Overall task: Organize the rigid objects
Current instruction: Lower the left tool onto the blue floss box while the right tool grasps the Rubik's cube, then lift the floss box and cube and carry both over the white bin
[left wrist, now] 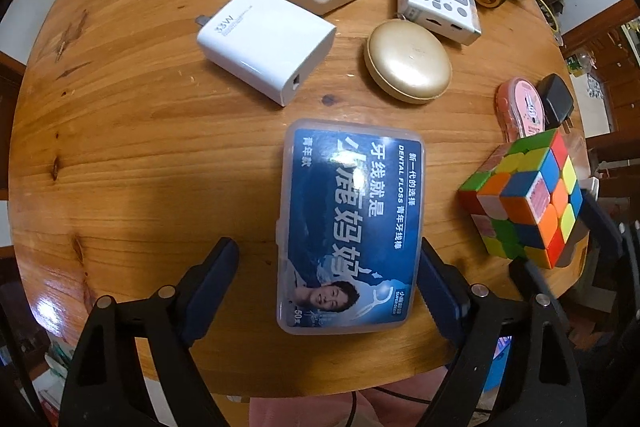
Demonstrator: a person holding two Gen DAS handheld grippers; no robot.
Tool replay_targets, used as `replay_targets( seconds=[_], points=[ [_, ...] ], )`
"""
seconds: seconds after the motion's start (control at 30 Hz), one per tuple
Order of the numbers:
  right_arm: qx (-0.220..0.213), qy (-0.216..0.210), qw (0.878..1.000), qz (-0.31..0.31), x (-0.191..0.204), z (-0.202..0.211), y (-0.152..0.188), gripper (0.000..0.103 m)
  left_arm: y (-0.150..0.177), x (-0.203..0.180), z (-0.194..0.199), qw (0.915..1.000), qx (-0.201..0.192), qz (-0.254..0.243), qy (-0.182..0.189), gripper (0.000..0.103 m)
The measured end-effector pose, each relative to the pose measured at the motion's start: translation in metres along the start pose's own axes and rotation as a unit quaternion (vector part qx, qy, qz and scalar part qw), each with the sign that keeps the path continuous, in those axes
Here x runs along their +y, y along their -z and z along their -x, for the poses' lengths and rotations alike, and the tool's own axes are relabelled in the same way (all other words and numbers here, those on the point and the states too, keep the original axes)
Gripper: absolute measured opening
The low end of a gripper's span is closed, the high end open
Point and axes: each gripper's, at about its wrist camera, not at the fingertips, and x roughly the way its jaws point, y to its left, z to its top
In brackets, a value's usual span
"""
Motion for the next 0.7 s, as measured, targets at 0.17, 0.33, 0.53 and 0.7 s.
replay_targets(
  seconds=[0.17, 0.33, 0.53, 0.7],
  points=[
    [-0.007, 0.001, 1.0, 0.021, 0.001, -0.004, -0.008, 0.073, 0.005, -0.001, 0.0, 1.0, 0.0, -0.004, 0.0, 0.088],
    [-0.008, -0.001, 0.999, 0.045, 0.009, -0.013, -0.016, 0.073, -0.003, -0.003, 0.006, 0.9999, -0.005, -0.014, -0.004, 0.076],
    [0.004, 0.001, 0.998, 0.056, 0.013, -0.018, -0.018, 0.062, -0.002, -0.003, 0.014, 1.0, -0.003, -0.008, 0.003, 0.067],
    [0.015, -0.031, 0.999, 0.036, 0.01, -0.003, -0.026, 0.058, -0.001, -0.003, 0.038, 0.9997, -0.023, -0.003, 0.0, 0.067]
  ],
)
